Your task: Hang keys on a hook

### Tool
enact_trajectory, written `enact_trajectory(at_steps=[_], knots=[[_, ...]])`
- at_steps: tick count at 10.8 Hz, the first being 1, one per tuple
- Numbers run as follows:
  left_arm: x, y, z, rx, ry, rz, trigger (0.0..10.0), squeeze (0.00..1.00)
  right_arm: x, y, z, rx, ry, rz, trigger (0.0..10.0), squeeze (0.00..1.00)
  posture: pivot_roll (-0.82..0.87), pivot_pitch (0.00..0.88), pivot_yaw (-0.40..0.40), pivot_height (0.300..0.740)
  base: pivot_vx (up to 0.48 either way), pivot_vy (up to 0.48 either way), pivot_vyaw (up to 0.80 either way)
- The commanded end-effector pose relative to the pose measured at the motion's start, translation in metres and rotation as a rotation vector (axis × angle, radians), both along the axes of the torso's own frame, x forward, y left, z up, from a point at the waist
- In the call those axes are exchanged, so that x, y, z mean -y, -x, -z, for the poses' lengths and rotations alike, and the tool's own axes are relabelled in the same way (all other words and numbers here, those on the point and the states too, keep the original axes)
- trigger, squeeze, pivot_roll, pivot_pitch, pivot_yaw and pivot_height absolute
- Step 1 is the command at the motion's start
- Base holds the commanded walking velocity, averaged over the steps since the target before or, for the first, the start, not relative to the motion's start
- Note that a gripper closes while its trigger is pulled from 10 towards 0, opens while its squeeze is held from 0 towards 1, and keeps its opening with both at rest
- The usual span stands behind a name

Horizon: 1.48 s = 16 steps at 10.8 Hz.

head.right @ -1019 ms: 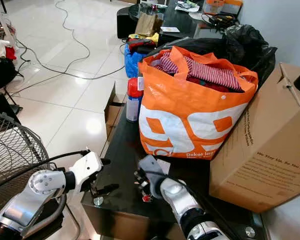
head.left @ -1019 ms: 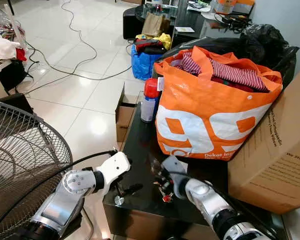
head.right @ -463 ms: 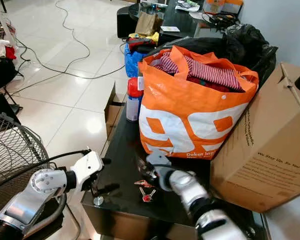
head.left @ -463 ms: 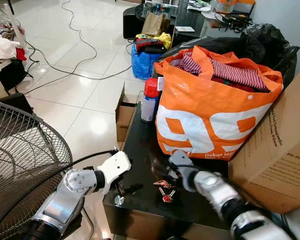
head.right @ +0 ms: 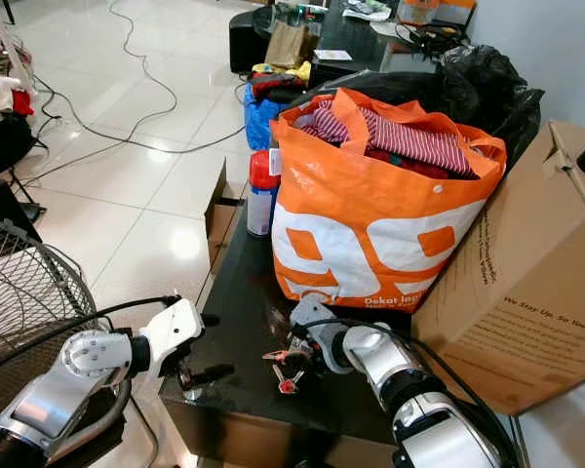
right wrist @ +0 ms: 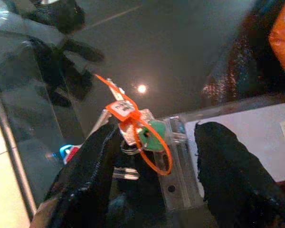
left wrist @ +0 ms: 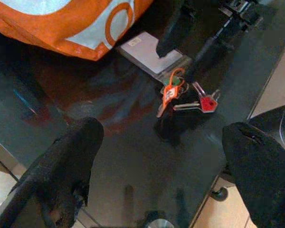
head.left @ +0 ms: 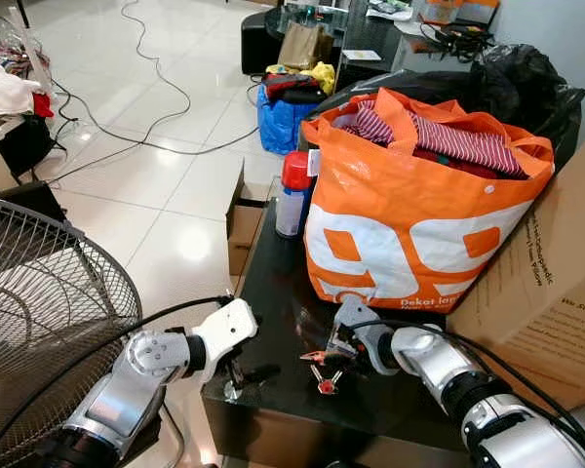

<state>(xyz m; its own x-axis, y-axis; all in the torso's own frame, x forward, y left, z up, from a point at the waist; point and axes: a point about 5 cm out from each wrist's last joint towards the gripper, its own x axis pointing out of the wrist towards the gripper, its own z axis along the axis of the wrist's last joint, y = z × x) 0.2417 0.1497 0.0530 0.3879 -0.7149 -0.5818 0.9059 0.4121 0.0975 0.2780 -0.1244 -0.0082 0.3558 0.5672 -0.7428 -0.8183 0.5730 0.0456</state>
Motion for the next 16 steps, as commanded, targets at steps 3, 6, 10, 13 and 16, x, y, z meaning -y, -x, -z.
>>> enact_trajectory(at_steps=[3, 6, 10, 13, 16], knots=[[0.003, -0.001, -0.003, -0.002, -0.005, 0.027, 10.0, 0.24, -0.002, -0.007, -0.003, 0.045, 0.033, 0.039, 4.0, 0.0, 0.0, 0.0, -0.096, 0.74, 0.0, 0.0, 0.0], [0.004, -0.001, -0.003, -0.006, -0.006, 0.032, 10.0, 0.25, -0.005, -0.003, 0.002, 0.055, 0.091, -0.003, 2.8, 0.0, 0.0, 0.0, -0.096, 0.74, 0.0, 0.0, 0.0], [0.004, -0.001, -0.003, -0.007, -0.004, 0.03, 10.0, 0.24, -0.001, 0.003, 0.008, 0.041, 0.154, -0.057, 2.6, 0.0, 0.0, 0.0, -0.099, 0.74, 0.0, 0.0, 0.0], [0.006, -0.002, -0.003, -0.007, -0.003, 0.034, 10.0, 0.24, -0.003, 0.005, 0.011, 0.042, 0.155, -0.055, 5.1, 0.0, 0.0, 0.0, -0.099, 0.74, 0.0, 0.0, 0.0], [0.007, -0.004, -0.004, -0.003, -0.002, 0.03, 10.0, 0.24, -0.01, -0.001, 0.001, 0.014, -0.036, 0.028, 0.0, 0.0, 0.0, 0.0, -0.104, 0.74, 0.0, 0.0, 0.0]])
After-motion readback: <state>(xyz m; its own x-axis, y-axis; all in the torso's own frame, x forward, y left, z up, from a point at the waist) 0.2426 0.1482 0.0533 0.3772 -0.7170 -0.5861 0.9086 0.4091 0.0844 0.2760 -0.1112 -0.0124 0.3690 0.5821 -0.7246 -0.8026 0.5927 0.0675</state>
